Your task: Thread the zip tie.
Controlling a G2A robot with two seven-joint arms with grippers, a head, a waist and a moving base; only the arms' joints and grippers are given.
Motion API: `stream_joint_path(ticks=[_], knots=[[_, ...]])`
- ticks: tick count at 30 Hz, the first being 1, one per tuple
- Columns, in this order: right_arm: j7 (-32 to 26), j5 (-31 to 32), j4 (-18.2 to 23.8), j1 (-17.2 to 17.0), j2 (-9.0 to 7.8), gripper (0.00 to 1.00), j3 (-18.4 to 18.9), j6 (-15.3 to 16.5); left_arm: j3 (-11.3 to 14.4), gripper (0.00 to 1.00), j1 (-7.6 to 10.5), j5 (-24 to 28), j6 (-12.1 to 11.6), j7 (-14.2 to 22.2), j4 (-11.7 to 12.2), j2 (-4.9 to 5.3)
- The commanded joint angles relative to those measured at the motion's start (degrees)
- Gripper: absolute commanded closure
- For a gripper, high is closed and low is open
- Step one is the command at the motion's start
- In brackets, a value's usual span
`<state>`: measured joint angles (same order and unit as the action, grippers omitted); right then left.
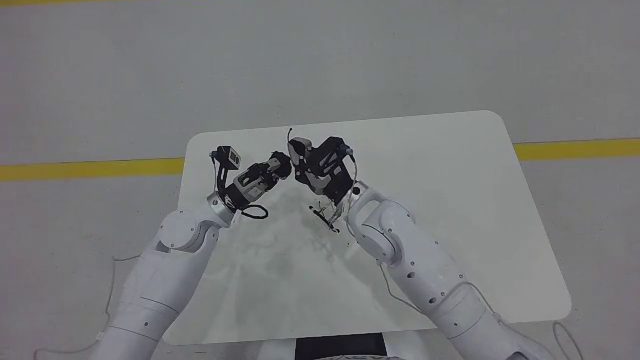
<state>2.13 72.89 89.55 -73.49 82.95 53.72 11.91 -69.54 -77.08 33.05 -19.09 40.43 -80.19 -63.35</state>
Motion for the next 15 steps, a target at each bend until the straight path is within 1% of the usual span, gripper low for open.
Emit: stream_joint_path(ticks=[1,15], knots=[[-0.02,0.01,-0.1,0.02,0.01,1.0,-0.01,-0.04,0.0,1.0,0.0,0.0,0.0,0.0,0.0,0.0],[-0.15,-0.07,-0.6,0.02,0.07,1.0,-0.18,-0.38,0.0,1.0,0.0,0.0,0.0,0.0,0.0,0.0]])
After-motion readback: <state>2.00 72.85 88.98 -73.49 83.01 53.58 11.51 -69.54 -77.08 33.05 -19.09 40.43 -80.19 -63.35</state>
